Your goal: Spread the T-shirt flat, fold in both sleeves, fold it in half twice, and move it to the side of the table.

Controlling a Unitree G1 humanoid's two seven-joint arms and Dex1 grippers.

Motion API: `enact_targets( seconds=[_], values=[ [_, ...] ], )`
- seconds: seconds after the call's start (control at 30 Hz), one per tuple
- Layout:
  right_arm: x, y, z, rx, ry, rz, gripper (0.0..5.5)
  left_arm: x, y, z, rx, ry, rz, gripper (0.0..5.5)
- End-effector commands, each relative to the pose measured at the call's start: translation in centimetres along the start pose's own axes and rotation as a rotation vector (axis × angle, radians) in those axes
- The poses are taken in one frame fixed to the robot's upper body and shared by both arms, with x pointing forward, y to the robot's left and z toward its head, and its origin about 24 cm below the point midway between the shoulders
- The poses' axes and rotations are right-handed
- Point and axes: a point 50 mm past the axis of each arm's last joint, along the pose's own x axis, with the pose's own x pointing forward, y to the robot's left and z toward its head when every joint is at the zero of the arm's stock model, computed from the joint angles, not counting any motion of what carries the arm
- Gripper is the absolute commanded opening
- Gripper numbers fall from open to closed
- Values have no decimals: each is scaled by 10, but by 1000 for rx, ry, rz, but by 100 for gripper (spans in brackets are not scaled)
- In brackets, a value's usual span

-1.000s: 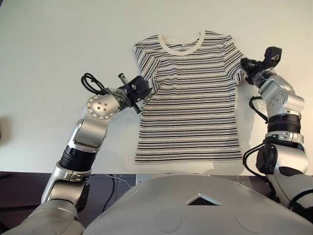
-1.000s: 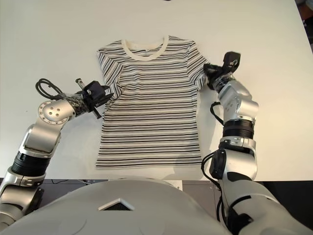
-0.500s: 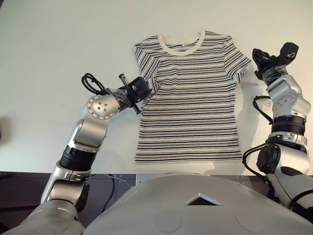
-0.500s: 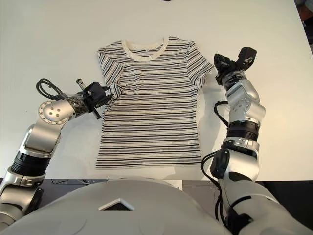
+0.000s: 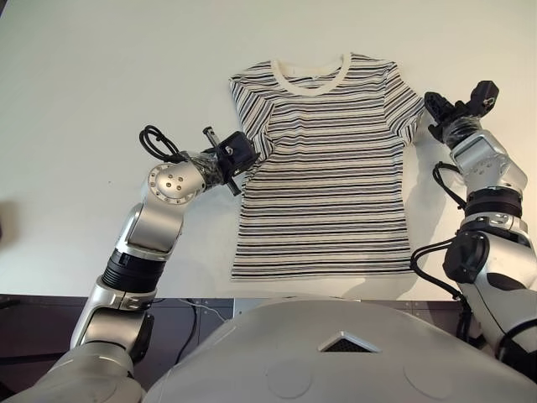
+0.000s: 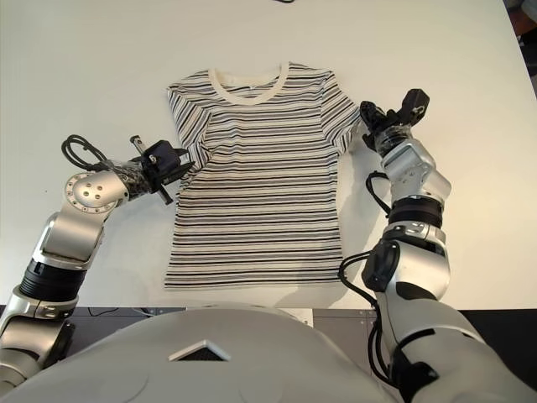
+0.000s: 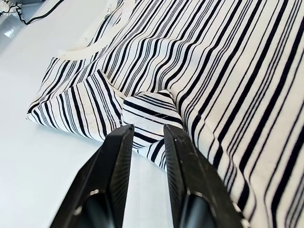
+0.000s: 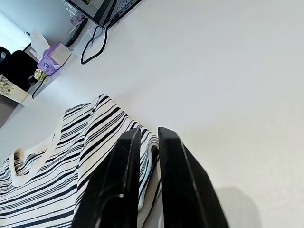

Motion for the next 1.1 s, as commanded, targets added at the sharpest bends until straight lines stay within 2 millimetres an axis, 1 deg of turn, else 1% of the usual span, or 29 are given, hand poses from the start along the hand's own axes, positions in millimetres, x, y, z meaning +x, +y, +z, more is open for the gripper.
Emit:
enact_targets(
  seconds=[0.03, 0.2, 0.33, 0.4, 0.43, 0.5, 0.57, 0.6, 0.67, 0.73, 0.8, 0.9, 1.03, 1.1],
  values=[
    [-1, -3, -14, -19, 72, -29, 13, 0, 3, 1, 5, 2, 5, 118],
    [1, 2, -10, -92, 77, -19, 13, 1, 1, 0, -1, 4, 6, 118],
    [2, 16, 0, -92, 36, 44, 13, 2, 1, 0, -7, 5, 12, 118],
    [1, 17, 5, -118, 10, 36, 13, 2, 1, 0, -7, 4, 14, 118],
    [-1, 15, 6, -132, 4, 22, 31, 2, 1, 0, -7, 4, 15, 118],
    [-5, 8, 5, -144, 7, 0, 50, 1, 1, -1, -6, 6, 19, 118],
    [-9, 1, 1, -147, 30, -11, 88, 1, 2, -1, -6, 6, 20, 118],
    [-10, -1, -2, -153, 52, -17, 119, 1, 2, -1, -7, 6, 19, 118],
    [-11, -8, -8, -169, 86, -44, 154, 1, 3, -1, -5, 5, 17, 118],
    [-12, -12, -16, -183, 130, -64, 154, 1, 4, 0, -4, 3, 16, 118],
    [-11, -13, -21, -169, 152, -61, 154, 1, 4, 0, -1, 1, 13, 118],
    [-6, -9, -24, -102, 143, -43, 154, 1, 5, 0, 4, 3, 11, 118],
    [-1, -2, -23, -60, 132, -14, 154, 1, 6, 1, 9, 5, 8, 118],
    [0, 0, -23, -52, 130, -3, 125, 1, 5, 0, 9, 9, 6, 118]
  ],
)
